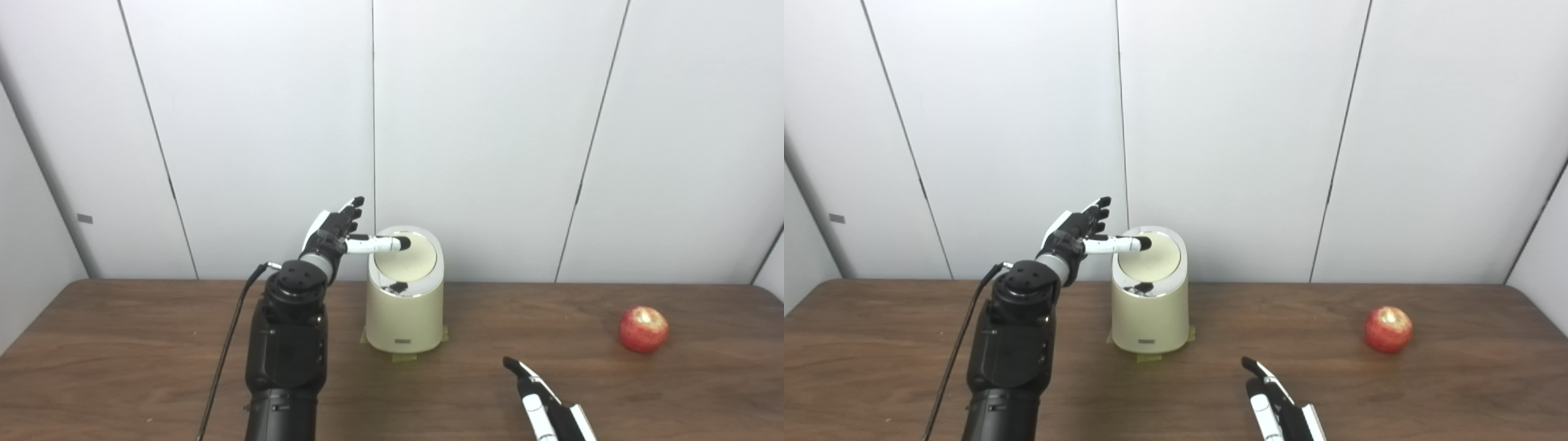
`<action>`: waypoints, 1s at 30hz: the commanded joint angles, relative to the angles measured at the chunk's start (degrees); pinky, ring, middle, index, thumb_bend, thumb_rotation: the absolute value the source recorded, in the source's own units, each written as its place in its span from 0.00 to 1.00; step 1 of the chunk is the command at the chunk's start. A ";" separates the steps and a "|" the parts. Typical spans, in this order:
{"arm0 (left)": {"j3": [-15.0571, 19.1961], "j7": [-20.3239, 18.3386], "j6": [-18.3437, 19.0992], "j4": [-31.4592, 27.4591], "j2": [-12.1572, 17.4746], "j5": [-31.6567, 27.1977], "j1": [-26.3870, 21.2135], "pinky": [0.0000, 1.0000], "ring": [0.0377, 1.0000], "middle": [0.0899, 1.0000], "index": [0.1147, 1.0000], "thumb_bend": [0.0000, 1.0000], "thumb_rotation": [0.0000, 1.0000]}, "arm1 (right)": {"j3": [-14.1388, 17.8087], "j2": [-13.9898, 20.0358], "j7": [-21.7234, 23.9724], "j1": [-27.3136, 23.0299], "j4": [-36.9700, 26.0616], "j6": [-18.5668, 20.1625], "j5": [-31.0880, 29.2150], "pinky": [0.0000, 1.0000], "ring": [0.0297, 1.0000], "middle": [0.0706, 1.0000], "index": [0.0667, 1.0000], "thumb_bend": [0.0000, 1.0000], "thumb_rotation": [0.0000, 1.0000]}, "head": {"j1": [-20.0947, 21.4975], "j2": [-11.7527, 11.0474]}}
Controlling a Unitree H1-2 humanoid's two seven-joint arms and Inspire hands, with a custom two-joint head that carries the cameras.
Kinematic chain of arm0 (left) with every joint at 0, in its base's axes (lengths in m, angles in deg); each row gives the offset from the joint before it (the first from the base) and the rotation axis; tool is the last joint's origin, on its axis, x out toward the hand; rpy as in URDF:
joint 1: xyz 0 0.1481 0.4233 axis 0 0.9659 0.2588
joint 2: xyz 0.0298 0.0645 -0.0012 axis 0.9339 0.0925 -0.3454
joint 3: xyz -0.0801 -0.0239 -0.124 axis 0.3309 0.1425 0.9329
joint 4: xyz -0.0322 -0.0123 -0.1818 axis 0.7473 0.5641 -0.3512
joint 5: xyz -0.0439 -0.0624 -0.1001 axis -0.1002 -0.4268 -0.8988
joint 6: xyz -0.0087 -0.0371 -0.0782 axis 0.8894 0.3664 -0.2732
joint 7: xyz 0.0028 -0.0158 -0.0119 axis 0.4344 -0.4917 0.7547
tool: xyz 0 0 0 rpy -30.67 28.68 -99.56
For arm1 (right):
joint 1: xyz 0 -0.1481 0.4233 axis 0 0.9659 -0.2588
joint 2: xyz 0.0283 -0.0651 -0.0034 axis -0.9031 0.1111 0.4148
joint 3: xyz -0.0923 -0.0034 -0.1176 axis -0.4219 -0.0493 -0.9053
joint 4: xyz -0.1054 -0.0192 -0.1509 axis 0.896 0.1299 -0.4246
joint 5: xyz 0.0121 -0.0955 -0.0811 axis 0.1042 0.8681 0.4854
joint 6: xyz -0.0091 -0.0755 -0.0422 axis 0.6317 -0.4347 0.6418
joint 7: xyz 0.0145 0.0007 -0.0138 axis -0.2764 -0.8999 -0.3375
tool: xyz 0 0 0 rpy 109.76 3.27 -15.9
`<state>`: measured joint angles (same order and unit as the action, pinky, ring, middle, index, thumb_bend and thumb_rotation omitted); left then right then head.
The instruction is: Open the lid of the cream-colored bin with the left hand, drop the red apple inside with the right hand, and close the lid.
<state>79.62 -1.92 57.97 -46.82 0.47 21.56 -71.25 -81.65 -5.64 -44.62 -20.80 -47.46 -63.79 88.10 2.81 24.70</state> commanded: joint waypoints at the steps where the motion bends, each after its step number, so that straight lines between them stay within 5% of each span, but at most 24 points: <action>1: -2.52 -0.45 -0.25 -0.19 0.41 2.01 -4.34 1.00 1.00 1.00 1.00 0.87 0.08 | 0.14 -0.87 -0.67 -1.81 -1.99 -1.36 -0.31 0.97 0.97 0.94 0.85 0.50 1.00 | 0.04 0.12; 10: -6.98 -0.83 -0.26 0.68 0.70 4.51 -4.03 1.00 0.99 1.00 1.00 0.86 0.12 | 0.19 -1.04 -1.03 -1.95 -3.30 -1.18 0.44 0.93 0.96 0.93 0.87 0.45 0.97 | 0.29 0.82; 15: -9.67 0.72 -0.27 0.78 1.24 4.77 -3.72 0.91 0.96 1.00 1.00 0.84 0.12 | 0.55 -1.41 -1.46 -1.90 -3.29 -1.66 -0.23 0.91 0.94 0.91 0.86 0.44 0.92 | 0.28 0.94; 30: -15.16 6.47 -0.26 3.43 4.07 1.64 -3.85 0.86 0.95 1.00 1.00 0.82 0.03 | 0.39 -1.66 -1.19 -1.99 -4.04 -0.72 -0.44 0.91 0.94 0.92 0.86 0.45 0.98 | 0.42 1.28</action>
<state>65.03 2.88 57.97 -42.62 4.19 23.53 -71.42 -81.30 -7.00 -45.76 -21.14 -49.30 -63.64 87.89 3.16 25.93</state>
